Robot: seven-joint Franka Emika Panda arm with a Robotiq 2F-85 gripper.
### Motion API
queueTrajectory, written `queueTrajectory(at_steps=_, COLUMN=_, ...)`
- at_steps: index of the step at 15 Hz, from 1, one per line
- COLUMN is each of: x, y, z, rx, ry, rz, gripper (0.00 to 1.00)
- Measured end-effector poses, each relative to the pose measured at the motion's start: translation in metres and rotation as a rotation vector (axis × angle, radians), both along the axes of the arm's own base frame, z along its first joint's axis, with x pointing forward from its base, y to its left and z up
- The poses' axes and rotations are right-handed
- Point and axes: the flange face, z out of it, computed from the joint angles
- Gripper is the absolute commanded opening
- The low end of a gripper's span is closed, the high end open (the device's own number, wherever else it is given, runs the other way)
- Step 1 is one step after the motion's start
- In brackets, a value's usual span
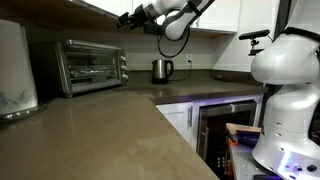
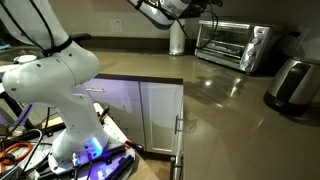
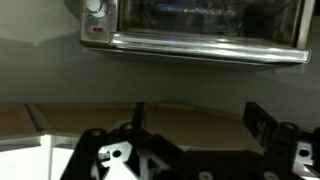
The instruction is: Open the oven door
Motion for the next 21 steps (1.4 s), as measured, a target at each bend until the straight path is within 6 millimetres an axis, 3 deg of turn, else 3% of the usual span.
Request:
queueTrajectory(at_steps=3, x=0.012, y=0.024, z=-0.024, rx=0.092, ry=0.031, rz=0.038, gripper=1.00)
queueTrajectory(at_steps=6, x=0.017, y=0.031, z=-0.041, rx=0.149, ry=0.056, rz=0.057, gripper=1.00)
queueTrajectory(at_steps=7, x=0.018, y=0.030, z=-0.043, rx=0.157, ry=0.058, rz=0.054, gripper=1.00)
queueTrajectory(at_steps=8, x=0.019, y=0.028, z=-0.044, rx=0.156, ry=0.059, rz=0.053, gripper=0.94)
queueTrajectory(at_steps=13, x=0.027, y=0.024, z=-0.036, rx=0.105, ry=0.044, rz=0.070, gripper=0.89)
queueTrajectory(at_steps=14, x=0.029, y=0.025, z=-0.033, rx=0.094, ry=0.039, rz=0.077, gripper=0.71)
queueTrajectory(at_steps=15, x=0.031, y=0.025, z=-0.031, rx=0.083, ry=0.035, rz=0.085, gripper=0.70)
queueTrajectory(at_steps=18, x=0.036, y=0.021, z=-0.024, rx=0.061, ry=0.021, rz=0.101, gripper=0.48)
queueTrajectory(at_steps=19, x=0.036, y=0.019, z=-0.023, rx=0.057, ry=0.014, rz=0.106, gripper=0.43)
queueTrajectory(at_steps=21, x=0.038, y=0.016, z=-0.015, rx=0.051, ry=-0.003, rz=0.117, gripper=0.44)
